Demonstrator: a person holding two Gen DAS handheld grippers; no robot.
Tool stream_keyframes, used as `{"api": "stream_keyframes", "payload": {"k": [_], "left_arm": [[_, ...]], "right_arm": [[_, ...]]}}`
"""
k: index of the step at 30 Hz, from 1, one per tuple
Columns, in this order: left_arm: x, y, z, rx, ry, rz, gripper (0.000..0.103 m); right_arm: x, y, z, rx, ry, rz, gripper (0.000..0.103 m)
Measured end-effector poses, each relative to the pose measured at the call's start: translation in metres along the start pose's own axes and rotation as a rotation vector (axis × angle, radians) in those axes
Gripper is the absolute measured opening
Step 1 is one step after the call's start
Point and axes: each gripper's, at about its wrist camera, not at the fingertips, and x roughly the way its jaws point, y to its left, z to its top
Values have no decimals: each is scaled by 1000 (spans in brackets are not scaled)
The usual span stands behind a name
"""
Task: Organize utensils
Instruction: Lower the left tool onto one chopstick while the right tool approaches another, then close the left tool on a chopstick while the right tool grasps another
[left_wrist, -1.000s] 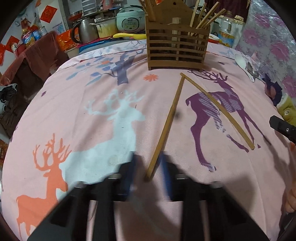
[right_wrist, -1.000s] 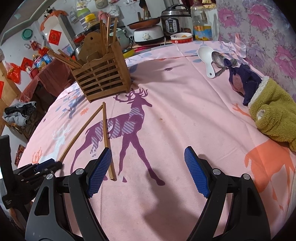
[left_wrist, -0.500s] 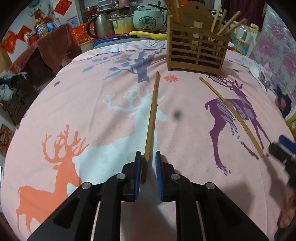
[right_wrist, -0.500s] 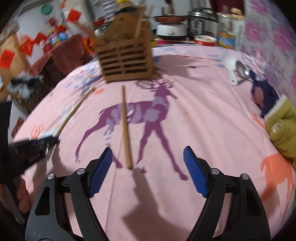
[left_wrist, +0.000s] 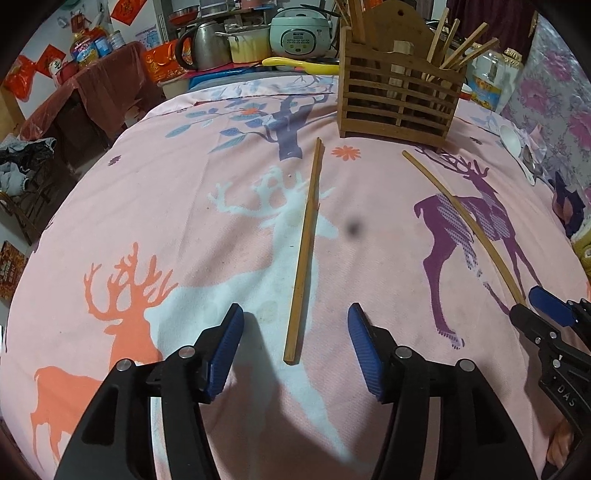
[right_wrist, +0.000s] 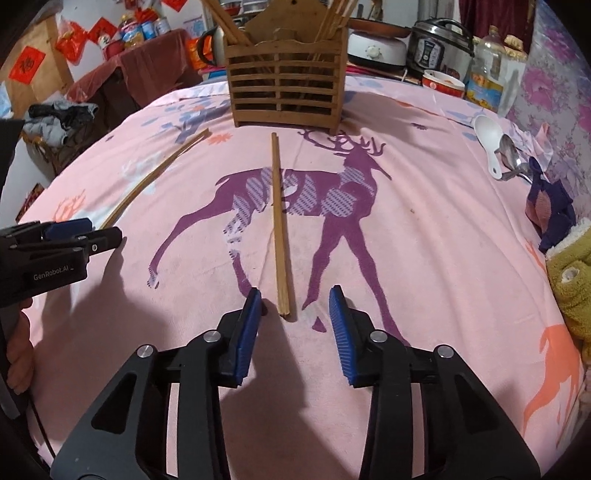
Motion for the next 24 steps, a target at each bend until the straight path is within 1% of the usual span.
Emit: {"api": "stream_keyframes", "payload": {"k": [3,4,5,6,7,16,18,20,22,24], "left_arm": [[1,1,0,-7,1,4,62],[1,1,0,-8,1,8,65],[1,1,0,-8,0,17,66],[1,1,0,-7,-1,21,67],[1,1,-1,-7,-2,23,68],[-2,3,-7,13,-2,-3,68],[-3,4,-6,15,-3,-22,59],[-5,3,-6,28,-14,-35,30],[-5,3,-6,33,-15,-54,16],[-5,3,-6,30,-14,-63,13]], "right_arm": [[1,-2,0,9,2,9,36],[1,-2,0,10,0,4,30],[0,-2,1,10,-1,3,16],[0,-2,0,13,-4,3,11],[0,-3,0,17,-5,4,9],[0,-2,0,16,-2,-3,10],[0,-3,0,20,-4,1,9],[-1,-4,0,24,-8,5,8],[-2,-4,0,25,-12,7,8],[-1,-4,0,22,-10,7,8]]}}
